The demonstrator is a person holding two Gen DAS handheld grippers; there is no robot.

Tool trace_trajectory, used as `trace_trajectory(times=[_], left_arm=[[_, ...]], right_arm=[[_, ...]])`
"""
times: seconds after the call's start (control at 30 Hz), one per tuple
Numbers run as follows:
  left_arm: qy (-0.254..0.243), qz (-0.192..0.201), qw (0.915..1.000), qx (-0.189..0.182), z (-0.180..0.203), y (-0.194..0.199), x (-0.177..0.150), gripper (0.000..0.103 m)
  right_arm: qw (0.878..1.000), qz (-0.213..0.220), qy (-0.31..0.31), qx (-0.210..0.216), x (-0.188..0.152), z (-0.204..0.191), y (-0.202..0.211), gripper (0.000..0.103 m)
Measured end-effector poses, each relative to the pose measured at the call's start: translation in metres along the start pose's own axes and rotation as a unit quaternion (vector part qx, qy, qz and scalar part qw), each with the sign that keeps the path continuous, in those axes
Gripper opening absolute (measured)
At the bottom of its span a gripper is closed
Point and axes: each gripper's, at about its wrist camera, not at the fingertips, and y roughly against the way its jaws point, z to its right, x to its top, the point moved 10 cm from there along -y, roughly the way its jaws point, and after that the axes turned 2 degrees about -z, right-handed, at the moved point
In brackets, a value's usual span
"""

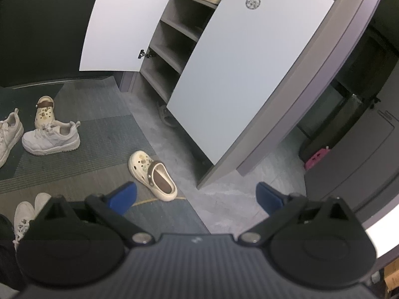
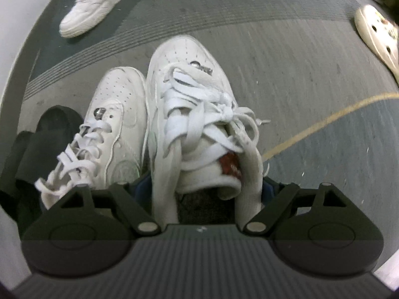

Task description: Organize scattered shoes

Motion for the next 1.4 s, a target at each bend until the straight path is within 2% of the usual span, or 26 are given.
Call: trace_trajectory(times=[0.07,0.33,0.43,0.5,0.6,0.73,0.8,0.97,1.1,1.23,1.3,1.4], left_arm=[[-0.001,0.002,1.0,0.005,0.001,-0.002,0.001,0.103],[-0.007,0.013,0.9992,0.037,-0.003,-0.006,0.008,0.103],[-0.01,0.017,0.9986,0.05,-0.005,-0.007,0.01,0.103],[-0.012,0.019,0.9981,0.058,-0.006,-0.008,0.012,0.103],[-0.015,0.022,0.9971,0.071,-0.008,-0.009,0.015,0.103],[-0.012,0.014,0.9969,0.076,-0.012,-0.01,0.016,0.103],[-0.009,0.009,0.9971,0.075,-0.014,-0.009,0.015,0.103],[-0.029,0.045,0.9934,0.101,-0.018,0.004,0.023,0.103],[-0.045,0.059,0.9904,0.117,-0.027,0.007,0.031,0.103],[-0.045,0.029,0.9935,0.1,-0.044,-0.006,0.041,0.103],[-0.068,0.015,0.9917,0.108,-0.057,-0.015,0.053,0.103],[-0.123,0.009,0.9833,0.133,-0.092,-0.043,0.08,0.103]], right_arm=[[1.0,0.001,0.004,0.001,-0.001,-0.002,0.0,0.087],[0.996,-0.002,0.024,0.088,0.0,-0.004,0.018,0.09],[0.994,0.012,0.015,0.11,0.004,0.008,0.041,0.1],[0.993,0.017,0.017,0.116,0.006,0.022,0.065,0.101],[0.995,0.018,0.025,0.094,0.004,0.063,0.118,0.101],[0.998,0.016,-0.014,0.061,-0.004,0.123,0.178,0.101],[0.998,0.02,-0.05,0.03,-0.012,0.162,0.216,0.101],[0.994,0.037,-0.106,0.006,-0.043,0.219,0.289,0.103],[0.981,0.088,-0.173,0.027,-0.049,0.243,0.33,0.103],[0.966,0.17,-0.191,0.044,-0.034,0.256,0.369,0.103],[0.957,0.196,-0.204,0.063,-0.033,0.262,0.388,0.103],[0.942,0.223,-0.231,0.095,-0.031,0.274,0.408,0.103]])
